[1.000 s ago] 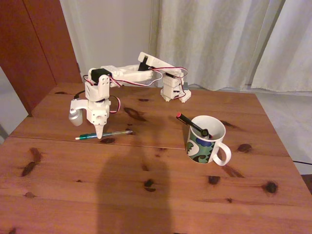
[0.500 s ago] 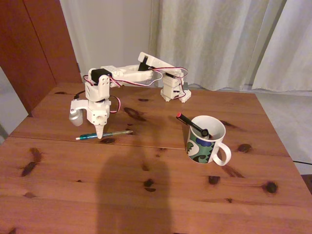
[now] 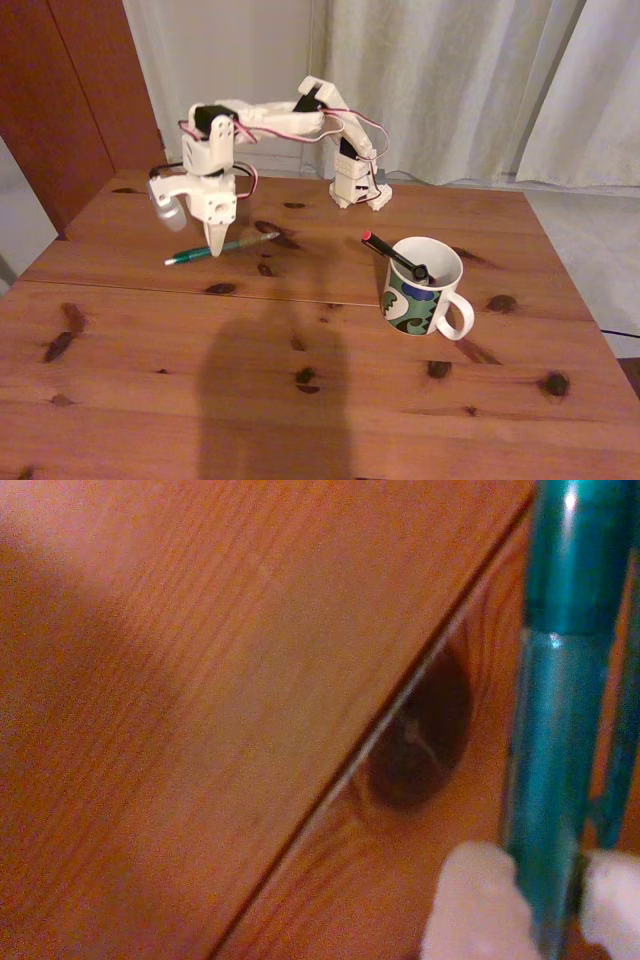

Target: Clean up the desk and place the pens and markers into the cup

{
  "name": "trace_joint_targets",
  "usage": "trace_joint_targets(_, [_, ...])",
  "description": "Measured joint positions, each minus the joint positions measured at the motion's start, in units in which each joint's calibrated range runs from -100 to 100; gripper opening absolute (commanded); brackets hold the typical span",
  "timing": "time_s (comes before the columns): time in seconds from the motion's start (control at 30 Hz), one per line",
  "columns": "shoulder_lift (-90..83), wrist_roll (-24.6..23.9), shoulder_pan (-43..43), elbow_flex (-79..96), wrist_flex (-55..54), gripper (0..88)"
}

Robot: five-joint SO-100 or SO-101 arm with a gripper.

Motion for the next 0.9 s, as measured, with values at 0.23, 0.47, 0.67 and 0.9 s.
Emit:
trace_joint_targets(0.23, [-5.08,0.78,0.00,1.61,0.00,1.2])
trace_joint_targets(0.47, [-5.34,0.73,0.00,1.95,0.00,0.7])
trace_joint_targets(0.67, [-5.34,0.68,0.00,1.95,0.00,0.7])
trace_joint_targets(0.9, [-5.34,0.68,0.00,1.95,0.00,0.7])
